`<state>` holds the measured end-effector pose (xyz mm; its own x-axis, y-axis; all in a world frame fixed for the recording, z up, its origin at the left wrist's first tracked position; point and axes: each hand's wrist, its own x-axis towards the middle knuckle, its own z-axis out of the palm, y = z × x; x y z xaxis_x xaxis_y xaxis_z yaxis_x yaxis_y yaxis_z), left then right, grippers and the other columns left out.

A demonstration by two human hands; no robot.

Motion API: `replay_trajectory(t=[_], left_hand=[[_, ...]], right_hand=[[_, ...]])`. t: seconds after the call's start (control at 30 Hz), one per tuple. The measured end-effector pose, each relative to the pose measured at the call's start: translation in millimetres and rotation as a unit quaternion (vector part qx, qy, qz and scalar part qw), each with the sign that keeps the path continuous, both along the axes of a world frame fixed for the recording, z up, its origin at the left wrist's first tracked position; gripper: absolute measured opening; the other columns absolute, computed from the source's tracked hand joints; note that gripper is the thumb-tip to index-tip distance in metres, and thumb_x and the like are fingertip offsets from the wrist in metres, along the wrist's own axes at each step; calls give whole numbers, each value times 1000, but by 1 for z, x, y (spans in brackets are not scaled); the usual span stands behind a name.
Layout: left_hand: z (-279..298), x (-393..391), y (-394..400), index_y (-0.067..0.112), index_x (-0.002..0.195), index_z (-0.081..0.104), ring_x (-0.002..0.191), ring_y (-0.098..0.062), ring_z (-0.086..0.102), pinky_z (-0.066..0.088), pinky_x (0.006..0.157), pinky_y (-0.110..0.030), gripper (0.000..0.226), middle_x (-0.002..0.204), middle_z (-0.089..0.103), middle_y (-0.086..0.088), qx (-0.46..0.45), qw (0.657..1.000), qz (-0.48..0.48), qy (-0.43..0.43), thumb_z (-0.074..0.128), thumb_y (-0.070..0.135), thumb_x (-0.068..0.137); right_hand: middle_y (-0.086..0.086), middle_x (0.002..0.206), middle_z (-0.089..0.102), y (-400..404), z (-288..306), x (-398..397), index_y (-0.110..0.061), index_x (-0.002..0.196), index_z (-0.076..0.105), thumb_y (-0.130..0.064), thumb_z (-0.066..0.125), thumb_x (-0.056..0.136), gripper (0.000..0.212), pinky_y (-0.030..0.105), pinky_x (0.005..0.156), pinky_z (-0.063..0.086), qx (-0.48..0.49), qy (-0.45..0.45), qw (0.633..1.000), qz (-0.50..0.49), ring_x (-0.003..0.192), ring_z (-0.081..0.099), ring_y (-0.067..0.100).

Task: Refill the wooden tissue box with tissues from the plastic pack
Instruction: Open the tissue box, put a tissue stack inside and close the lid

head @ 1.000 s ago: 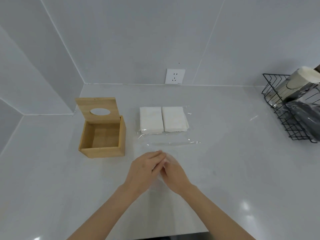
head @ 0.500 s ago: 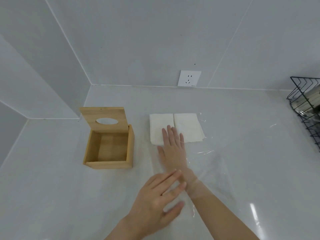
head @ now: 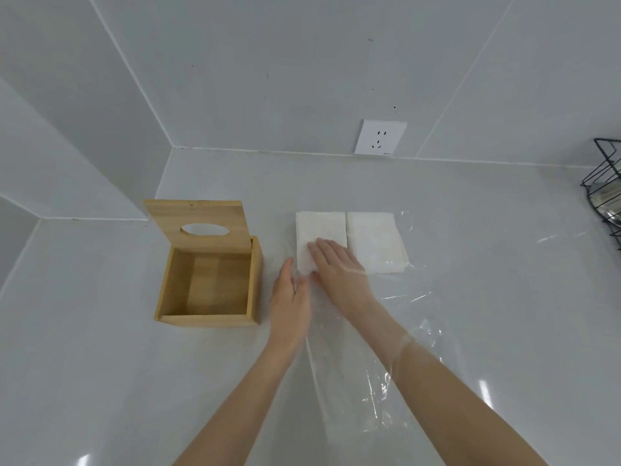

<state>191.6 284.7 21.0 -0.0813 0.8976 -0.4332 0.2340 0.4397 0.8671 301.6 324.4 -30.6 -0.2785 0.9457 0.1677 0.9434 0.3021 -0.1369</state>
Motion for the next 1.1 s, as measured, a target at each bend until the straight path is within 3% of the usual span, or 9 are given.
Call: replay_trajectory(t=[0.17,0.33,0.5,0.6,0.67,0.83,0.93,1.0,1.1], left_hand=[[-4,1,-2,14,139,34,125,-16,43,29,97,-20,43,139,46,-4,0,1000,29,-1,36,21,97],[-7,-5,-7,7,131,43,86,-7,46,29,82,-20,37,86,50,19,-5,998,48,29,38,17,96],[-17,-7,-9,9,117,57,100,-21,59,45,95,-38,31,106,66,-7,-26,998,50,23,43,25,94],[-19,-8,-8,8,92,64,81,-20,59,48,79,-33,24,80,64,-4,-25,998,57,17,46,24,92],[-18,-8,-5,4,83,66,70,-18,56,44,66,-24,26,69,61,-1,-22,998,55,26,49,22,90],[-18,-10,-1,-1,82,64,69,-18,58,48,71,-33,26,68,62,-2,-27,998,53,20,52,20,90],[-16,-8,1,2,79,62,65,-16,53,42,63,-28,32,67,58,-1,-19,998,48,21,52,30,89],[-15,-6,2,4,80,61,65,-17,53,38,58,-25,26,67,58,-1,-10,998,44,39,52,27,89],[-16,-4,3,3,86,60,72,-20,53,37,58,-27,18,75,59,-4,-11,997,53,60,51,19,89]], right_hand=[[10,89,75,6,3,-5,-5,88,71,-18,88,42,51,25,62,58,-12,-95,995,14,81,72,22],[15,92,73,10,12,4,0,94,69,-4,86,34,63,26,54,56,-35,-102,993,46,83,72,26],[26,136,41,14,32,2,9,134,28,13,59,72,70,39,83,49,-130,-172,973,79,122,45,37],[19,104,66,13,26,-1,6,111,55,1,83,37,79,26,55,53,-101,-215,968,76,90,67,29],[16,87,71,14,11,0,3,101,52,-2,84,19,88,24,49,55,-86,-184,976,75,75,70,27],[15,85,72,7,12,5,0,92,65,0,85,34,61,28,55,58,-33,-112,989,92,77,71,27],[14,90,72,-6,14,9,-1,93,67,0,55,67,29,29,64,59,13,-80,992,93,85,71,26],[14,92,73,-18,14,11,-2,94,69,-2,39,72,38,29,69,59,35,-61,994,87,87,71,25],[13,94,74,-48,13,16,-3,95,72,-1,46,74,33,28,72,58,73,-46,993,84,88,71,24]])
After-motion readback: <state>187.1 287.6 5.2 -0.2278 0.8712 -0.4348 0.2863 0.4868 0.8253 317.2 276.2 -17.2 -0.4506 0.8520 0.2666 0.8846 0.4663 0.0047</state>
